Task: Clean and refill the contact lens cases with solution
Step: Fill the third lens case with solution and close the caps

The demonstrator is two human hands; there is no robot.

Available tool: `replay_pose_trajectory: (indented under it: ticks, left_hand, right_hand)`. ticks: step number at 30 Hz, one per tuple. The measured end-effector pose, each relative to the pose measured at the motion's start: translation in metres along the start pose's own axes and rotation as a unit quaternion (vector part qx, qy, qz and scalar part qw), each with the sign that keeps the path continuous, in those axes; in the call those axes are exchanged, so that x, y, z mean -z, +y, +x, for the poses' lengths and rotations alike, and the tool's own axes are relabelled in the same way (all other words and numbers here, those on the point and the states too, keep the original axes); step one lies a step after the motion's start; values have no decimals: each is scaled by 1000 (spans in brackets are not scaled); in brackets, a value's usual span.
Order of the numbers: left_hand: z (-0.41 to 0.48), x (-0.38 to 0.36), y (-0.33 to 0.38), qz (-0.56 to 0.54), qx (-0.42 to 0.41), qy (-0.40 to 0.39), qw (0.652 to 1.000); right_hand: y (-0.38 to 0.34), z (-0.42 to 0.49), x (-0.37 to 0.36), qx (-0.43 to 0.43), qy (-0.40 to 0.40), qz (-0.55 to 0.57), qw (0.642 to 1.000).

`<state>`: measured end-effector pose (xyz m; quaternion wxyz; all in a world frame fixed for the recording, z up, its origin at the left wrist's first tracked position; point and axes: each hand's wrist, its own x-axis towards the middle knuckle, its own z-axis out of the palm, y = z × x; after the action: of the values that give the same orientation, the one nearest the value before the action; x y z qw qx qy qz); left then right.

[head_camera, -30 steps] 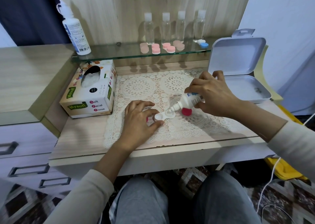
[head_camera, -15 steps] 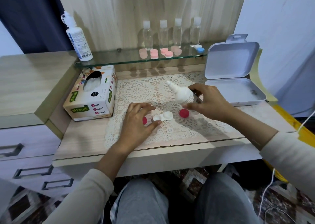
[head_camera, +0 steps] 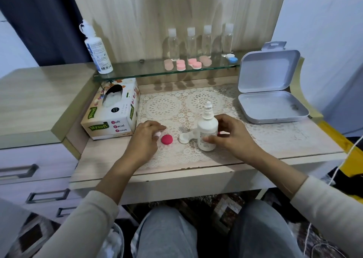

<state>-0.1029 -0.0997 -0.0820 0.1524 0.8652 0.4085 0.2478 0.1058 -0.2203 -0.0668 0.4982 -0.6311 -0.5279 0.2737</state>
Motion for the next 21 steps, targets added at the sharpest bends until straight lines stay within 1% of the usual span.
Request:
replay_pose_trajectory:
  ticks: [2,3,5,7,10,12,15,18,21]
  left_hand:
    - [1,4,3,-27,17,27,999]
    - [2,8,8,-63,38,43,996]
    - [6,20,26,-172,75,66,980]
    - [11,35,53,-261,58,65,961]
    - [16,50,94,-333,-5,36,942]
    - [19,52,110,-341,-41,24,939]
    - [26,48,121,-306,-74,-3,949]
    - [28,43,121,-259,-91,-14,961]
    - [28,39,120,-236,-97,-17,967]
  right_hand:
    - [0,-1,-1,9,-1,1,1000]
    - [1,-2,-2,11,0,1,1000]
    - [1,-4,-2,14,2,1,1000]
    - [0,-5,-2,17,2,3,1000]
    - [2,-4,-3,18,6,-2,1000]
    - [2,-4,-3,19,9,-4,1000]
    - [2,-4,-2,20,9,-5,1000]
    - [3,-3,-2,20,6,-3,1000]
    - [3,-4,-2,20,5,-2,1000]
